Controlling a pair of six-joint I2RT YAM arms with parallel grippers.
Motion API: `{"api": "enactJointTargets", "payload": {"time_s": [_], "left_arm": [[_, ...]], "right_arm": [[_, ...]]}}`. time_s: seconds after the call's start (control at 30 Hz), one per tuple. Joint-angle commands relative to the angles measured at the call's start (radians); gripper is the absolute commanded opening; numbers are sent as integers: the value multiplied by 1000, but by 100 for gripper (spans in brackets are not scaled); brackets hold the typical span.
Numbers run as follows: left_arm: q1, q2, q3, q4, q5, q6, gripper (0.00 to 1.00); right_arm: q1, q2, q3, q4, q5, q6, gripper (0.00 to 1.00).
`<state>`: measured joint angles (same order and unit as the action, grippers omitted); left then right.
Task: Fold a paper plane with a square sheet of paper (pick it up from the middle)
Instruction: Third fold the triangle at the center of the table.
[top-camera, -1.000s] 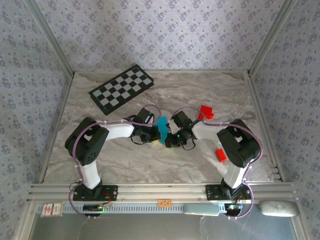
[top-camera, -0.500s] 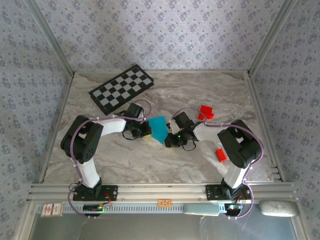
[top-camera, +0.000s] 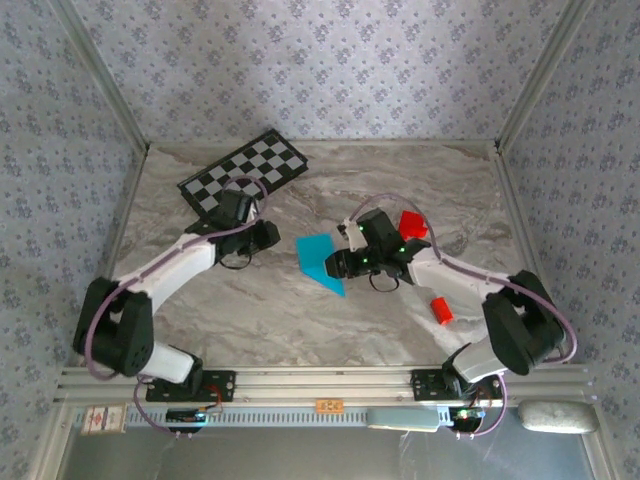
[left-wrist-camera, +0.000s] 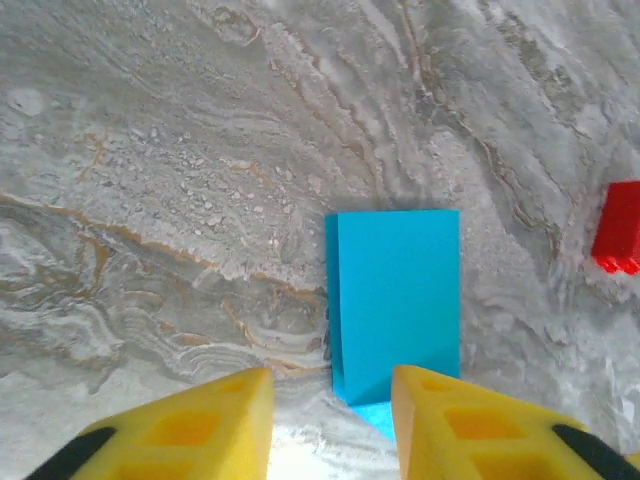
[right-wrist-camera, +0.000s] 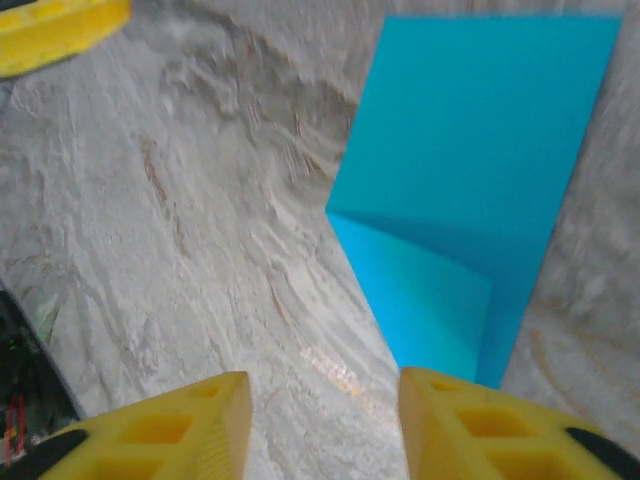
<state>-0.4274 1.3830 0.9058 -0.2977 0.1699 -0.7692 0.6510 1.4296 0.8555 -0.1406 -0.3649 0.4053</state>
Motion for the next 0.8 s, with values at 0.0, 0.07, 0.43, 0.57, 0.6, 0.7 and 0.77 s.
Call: {"api": "enactJointTargets", "payload": {"time_s": [0.0,0.07,0.43,0.57,0.6,0.7,0.77], "left_arm": [[3,-64,-83,24,-18,-95,47],[4,-104,-129,60,-7,-139,53],[0,-110,-344,397,192,-393,69],[-12,-56,-362,476,235,-419,70],[-14,-40,-361,491,246,-422,70],[-23,14,-353,546,284,-434,70],[-30,55,-340,578,304,-439,69]], "right_arm": [[24,-40,-14,10,144,61,51],[53,-45,-24,19,182,80,51],[138,176,17,83,223,189,46],[123,226,29,91,236,184,46],[117,234,30,90,236,186,46],[90,247,24,110,223,199,46],[70,258,22,118,201,205,46]]}}
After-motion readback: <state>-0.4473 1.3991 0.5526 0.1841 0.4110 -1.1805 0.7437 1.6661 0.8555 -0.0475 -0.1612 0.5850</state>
